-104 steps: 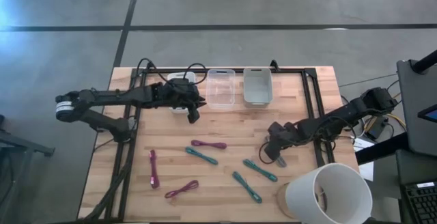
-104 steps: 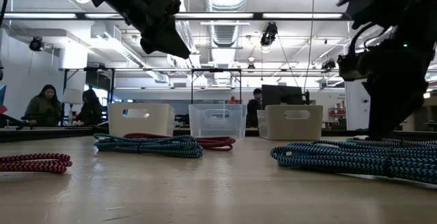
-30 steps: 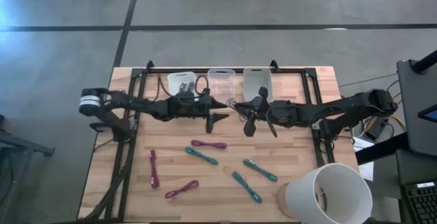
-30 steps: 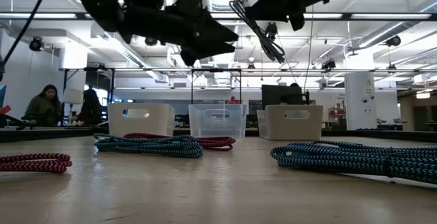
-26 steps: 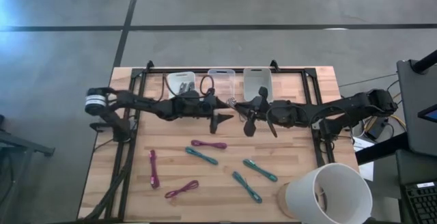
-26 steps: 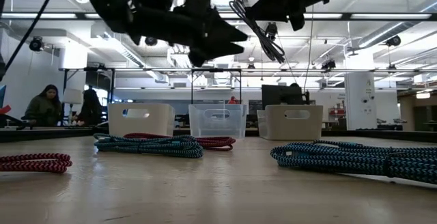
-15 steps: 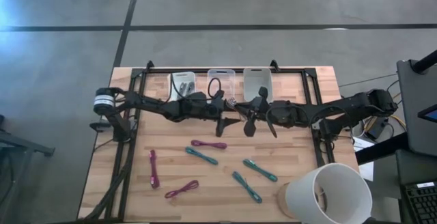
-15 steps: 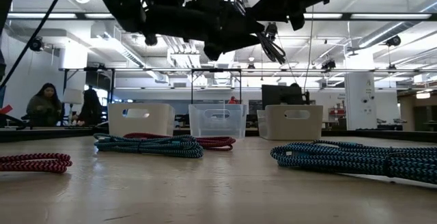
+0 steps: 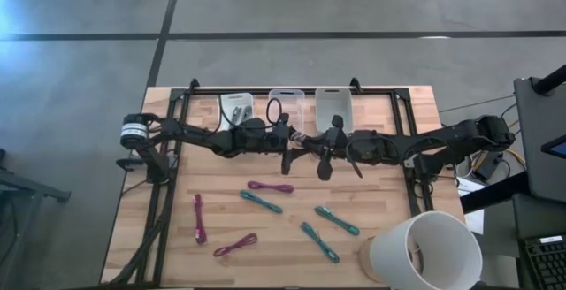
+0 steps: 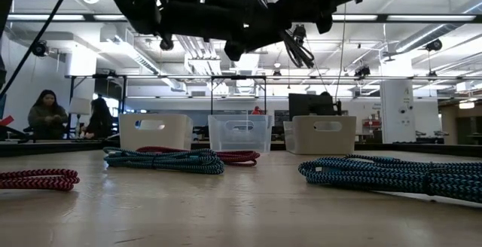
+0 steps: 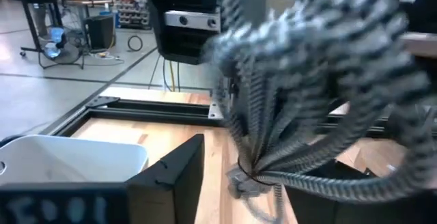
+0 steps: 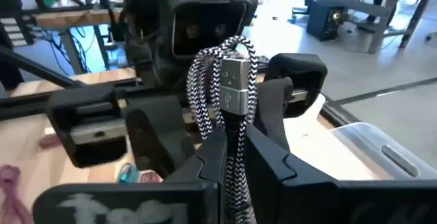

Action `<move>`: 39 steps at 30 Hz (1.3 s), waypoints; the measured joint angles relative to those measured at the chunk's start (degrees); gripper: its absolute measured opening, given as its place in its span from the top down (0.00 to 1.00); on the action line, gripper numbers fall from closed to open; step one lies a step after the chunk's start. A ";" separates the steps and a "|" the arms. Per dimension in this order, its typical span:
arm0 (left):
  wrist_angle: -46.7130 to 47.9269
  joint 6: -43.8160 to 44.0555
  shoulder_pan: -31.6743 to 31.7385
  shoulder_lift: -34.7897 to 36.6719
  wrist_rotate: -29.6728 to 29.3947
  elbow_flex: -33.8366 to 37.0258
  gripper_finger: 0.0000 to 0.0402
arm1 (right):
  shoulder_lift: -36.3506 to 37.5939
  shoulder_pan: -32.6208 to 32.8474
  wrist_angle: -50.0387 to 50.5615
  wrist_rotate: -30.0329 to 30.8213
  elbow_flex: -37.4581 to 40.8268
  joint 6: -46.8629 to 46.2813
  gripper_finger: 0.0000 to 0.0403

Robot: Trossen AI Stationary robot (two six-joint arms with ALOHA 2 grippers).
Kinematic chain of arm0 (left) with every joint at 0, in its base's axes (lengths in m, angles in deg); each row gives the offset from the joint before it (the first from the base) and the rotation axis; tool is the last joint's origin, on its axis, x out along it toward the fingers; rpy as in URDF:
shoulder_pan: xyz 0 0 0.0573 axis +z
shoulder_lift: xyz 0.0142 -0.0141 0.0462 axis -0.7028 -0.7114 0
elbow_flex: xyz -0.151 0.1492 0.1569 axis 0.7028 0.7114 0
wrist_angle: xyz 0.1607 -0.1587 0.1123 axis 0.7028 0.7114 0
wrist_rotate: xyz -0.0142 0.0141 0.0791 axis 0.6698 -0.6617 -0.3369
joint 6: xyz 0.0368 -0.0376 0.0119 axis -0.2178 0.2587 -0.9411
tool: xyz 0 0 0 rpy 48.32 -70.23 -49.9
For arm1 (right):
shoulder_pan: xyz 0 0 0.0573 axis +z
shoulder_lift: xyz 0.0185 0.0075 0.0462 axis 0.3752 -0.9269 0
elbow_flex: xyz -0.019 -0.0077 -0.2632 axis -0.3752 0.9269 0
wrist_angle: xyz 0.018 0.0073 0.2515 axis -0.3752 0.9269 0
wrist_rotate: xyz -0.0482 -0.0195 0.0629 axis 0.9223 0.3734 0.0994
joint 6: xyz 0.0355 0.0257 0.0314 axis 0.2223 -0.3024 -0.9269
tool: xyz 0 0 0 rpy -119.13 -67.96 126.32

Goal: Pick & Place USB Port
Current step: Put the gray charger cable into the white bin

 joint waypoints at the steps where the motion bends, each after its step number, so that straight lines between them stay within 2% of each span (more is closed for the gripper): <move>1: 0.05 0.00 -0.01 0.00 -0.02 0.00 0.57 | 0.00 -0.01 0.00 -0.02 0.01 -0.38 0.92; 10: 2.30 0.13 -0.04 0.00 -0.20 0.17 0.84 | 0.00 -0.20 0.18 0.15 0.01 0.18 0.92; 14: 3.07 0.11 0.00 0.00 -0.18 0.22 0.93 | -0.02 -0.20 1.09 0.11 0.01 -0.19 0.92; 19: 3.83 0.13 0.00 0.00 -0.18 0.28 0.93 | -0.01 -0.17 2.68 0.06 0.00 -0.70 0.90; 23: 5.49 0.16 0.00 0.00 -0.28 0.31 0.90 | 0.00 -0.15 3.40 0.01 0.01 0.20 0.84; 32: 7.65 0.51 0.02 0.25 -0.39 0.33 0.93 | 0.01 -0.13 7.59 -0.42 0.00 -1.03 0.73; 35: 11.73 0.50 0.04 2.15 -2.19 0.33 0.92 | 0.02 -0.04 11.03 -0.39 -0.01 -3.27 0.70; 39: 23.82 -0.24 0.08 7.53 -7.82 0.24 0.92 | 0.00 0.02 14.79 -0.40 0.01 -5.28 0.68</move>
